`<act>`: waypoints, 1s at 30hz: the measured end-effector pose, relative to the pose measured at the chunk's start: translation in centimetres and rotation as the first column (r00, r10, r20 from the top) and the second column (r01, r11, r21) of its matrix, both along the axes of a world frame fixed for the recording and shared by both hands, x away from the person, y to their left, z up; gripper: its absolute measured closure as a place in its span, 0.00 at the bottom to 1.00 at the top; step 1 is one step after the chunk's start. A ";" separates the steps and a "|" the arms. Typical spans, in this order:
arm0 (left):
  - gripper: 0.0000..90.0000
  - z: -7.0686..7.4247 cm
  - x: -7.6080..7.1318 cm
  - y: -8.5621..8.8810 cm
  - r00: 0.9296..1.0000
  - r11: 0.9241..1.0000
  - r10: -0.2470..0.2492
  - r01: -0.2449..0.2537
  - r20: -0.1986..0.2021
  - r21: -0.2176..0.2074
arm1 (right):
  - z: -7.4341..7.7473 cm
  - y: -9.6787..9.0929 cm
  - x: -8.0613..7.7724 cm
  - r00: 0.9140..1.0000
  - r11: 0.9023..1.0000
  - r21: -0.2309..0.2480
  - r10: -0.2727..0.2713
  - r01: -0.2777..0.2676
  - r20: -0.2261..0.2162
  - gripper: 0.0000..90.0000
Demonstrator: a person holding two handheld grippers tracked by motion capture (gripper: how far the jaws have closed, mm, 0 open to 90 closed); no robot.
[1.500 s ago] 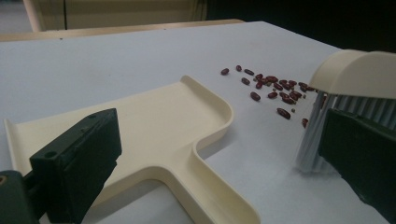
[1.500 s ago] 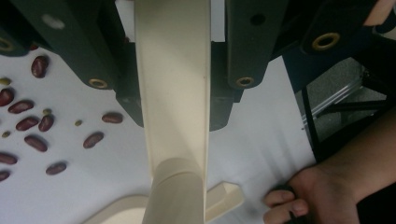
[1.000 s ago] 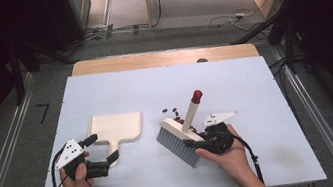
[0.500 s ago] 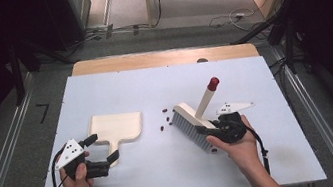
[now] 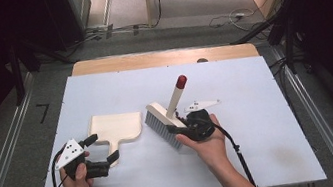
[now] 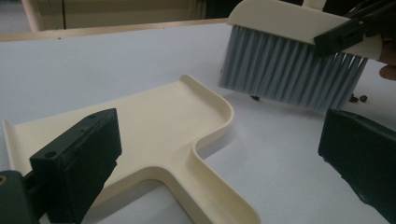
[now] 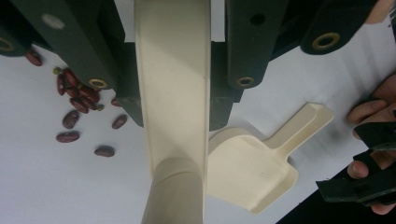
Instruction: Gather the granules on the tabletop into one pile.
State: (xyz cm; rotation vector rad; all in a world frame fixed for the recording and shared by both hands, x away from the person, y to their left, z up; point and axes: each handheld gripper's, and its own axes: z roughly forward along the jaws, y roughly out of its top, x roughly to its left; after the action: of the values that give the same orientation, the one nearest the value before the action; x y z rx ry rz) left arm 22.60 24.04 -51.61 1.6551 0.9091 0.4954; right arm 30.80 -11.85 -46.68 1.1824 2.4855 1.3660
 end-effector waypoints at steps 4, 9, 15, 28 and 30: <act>0.00 0.0 0.0 0.0 1.000 1.000 0.002 -0.002 -0.001 0.003 | -0.8 -0.1 0.9 0.999 0.999 -0.028 -0.036 0.036 -0.007 0.72; 0.00 0.0 0.0 -0.1 1.000 1.000 0.002 -0.002 -0.002 0.005 | -1.2 -2.2 1.6 0.995 0.995 -0.018 -0.097 0.096 -0.025 0.72; 0.00 0.0 0.0 -0.1 1.000 1.000 0.003 -0.003 -0.004 0.006 | -1.4 -4.9 1.7 0.984 0.985 0.001 -0.172 0.172 -0.033 0.72; 0.00 0.0 0.0 -0.1 1.000 1.000 0.002 -0.002 -0.004 0.007 | -1.1 -8.9 0.7 0.956 0.956 0.034 -0.292 0.292 -0.013 0.72; 0.00 0.0 0.1 -0.1 1.000 1.000 0.002 -0.002 -0.002 0.007 | -0.7 -8.7 0.4 0.963 0.962 0.047 -0.268 0.268 -0.004 0.72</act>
State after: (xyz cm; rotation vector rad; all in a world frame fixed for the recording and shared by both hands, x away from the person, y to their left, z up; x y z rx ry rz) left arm 22.67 23.90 -51.63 1.6615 0.9110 0.4992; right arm 31.18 -20.55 -47.34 1.4621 2.2003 1.3556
